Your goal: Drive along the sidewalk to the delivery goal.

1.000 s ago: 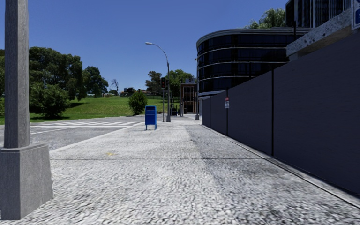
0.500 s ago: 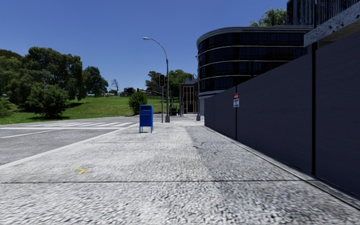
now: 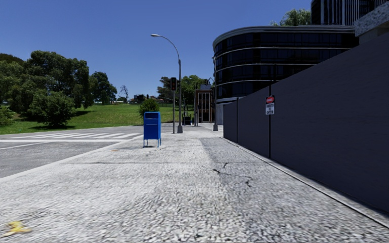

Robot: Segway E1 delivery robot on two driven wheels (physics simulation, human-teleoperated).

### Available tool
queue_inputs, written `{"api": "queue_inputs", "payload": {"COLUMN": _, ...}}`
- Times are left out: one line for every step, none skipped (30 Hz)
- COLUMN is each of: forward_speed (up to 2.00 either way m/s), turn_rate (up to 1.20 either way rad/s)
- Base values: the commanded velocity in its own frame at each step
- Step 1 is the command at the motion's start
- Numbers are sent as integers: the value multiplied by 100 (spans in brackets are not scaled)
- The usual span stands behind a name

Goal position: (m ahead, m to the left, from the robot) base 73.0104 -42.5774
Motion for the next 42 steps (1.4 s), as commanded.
{"api": "queue_inputs", "payload": {"forward_speed": 198, "turn_rate": 0}}
{"api": "queue_inputs", "payload": {"forward_speed": 198, "turn_rate": 0}}
{"api": "queue_inputs", "payload": {"forward_speed": 198, "turn_rate": 0}}
{"api": "queue_inputs", "payload": {"forward_speed": 198, "turn_rate": 0}}
{"api": "queue_inputs", "payload": {"forward_speed": 198, "turn_rate": 0}}
{"api": "queue_inputs", "payload": {"forward_speed": 198, "turn_rate": 0}}
{"api": "queue_inputs", "payload": {"forward_speed": 198, "turn_rate": 0}}
{"api": "queue_inputs", "payload": {"forward_speed": 198, "turn_rate": 0}}
{"api": "queue_inputs", "payload": {"forward_speed": 198, "turn_rate": 0}}
{"api": "queue_inputs", "payload": {"forward_speed": 198, "turn_rate": 0}}
{"api": "queue_inputs", "payload": {"forward_speed": 198, "turn_rate": 0}}
{"api": "queue_inputs", "payload": {"forward_speed": 200, "turn_rate": 0}}
{"api": "queue_inputs", "payload": {"forward_speed": 200, "turn_rate": 0}}
{"api": "queue_inputs", "payload": {"forward_speed": 200, "turn_rate": 0}}
{"api": "queue_inputs", "payload": {"forward_speed": 200, "turn_rate": 0}}
{"api": "queue_inputs", "payload": {"forward_speed": 200, "turn_rate": 0}}
{"api": "queue_inputs", "payload": {"forward_speed": 200, "turn_rate": 0}}
{"api": "queue_inputs", "payload": {"forward_speed": 200, "turn_rate": 0}}
{"api": "queue_inputs", "payload": {"forward_speed": 200, "turn_rate": 0}}
{"api": "queue_inputs", "payload": {"forward_speed": 200, "turn_rate": 0}}
{"api": "queue_inputs", "payload": {"forward_speed": 200, "turn_rate": 0}}
{"api": "queue_inputs", "payload": {"forward_speed": 200, "turn_rate": 0}}
{"api": "queue_inputs", "payload": {"forward_speed": 200, "turn_rate": 0}}
{"api": "queue_inputs", "payload": {"forward_speed": 200, "turn_rate": 0}}
{"api": "queue_inputs", "payload": {"forward_speed": 200, "turn_rate": 0}}
{"api": "queue_inputs", "payload": {"forward_speed": 200, "turn_rate": 0}}
{"api": "queue_inputs", "payload": {"forward_speed": 200, "turn_rate": 0}}
{"api": "queue_inputs", "payload": {"forward_speed": 200, "turn_rate": 0}}
{"api": "queue_inputs", "payload": {"forward_speed": 200, "turn_rate": 0}}
{"api": "queue_inputs", "payload": {"forward_speed": 200, "turn_rate": 0}}
{"api": "queue_inputs", "payload": {"forward_speed": 200, "turn_rate": 0}}
{"api": "queue_inputs", "payload": {"forward_speed": 200, "turn_rate": 0}}
{"api": "queue_inputs", "payload": {"forward_speed": 200, "turn_rate": 0}}
{"api": "queue_inputs", "payload": {"forward_speed": 200, "turn_rate": 0}}
{"api": "queue_inputs", "payload": {"forward_speed": 200, "turn_rate": 0}}
{"api": "queue_inputs", "payload": {"forward_speed": 200, "turn_rate": 0}}
{"api": "queue_inputs", "payload": {"forward_speed": 200, "turn_rate": 0}}
{"api": "queue_inputs", "payload": {"forward_speed": 200, "turn_rate": 0}}
{"api": "queue_inputs", "payload": {"forward_speed": 200, "turn_rate": 0}}
{"api": "queue_inputs", "payload": {"forward_speed": 200, "turn_rate": 0}}
{"api": "queue_inputs", "payload": {"forward_speed": 200, "turn_rate": 0}}
{"api": "queue_inputs", "payload": {"forward_speed": 200, "turn_rate": 0}}
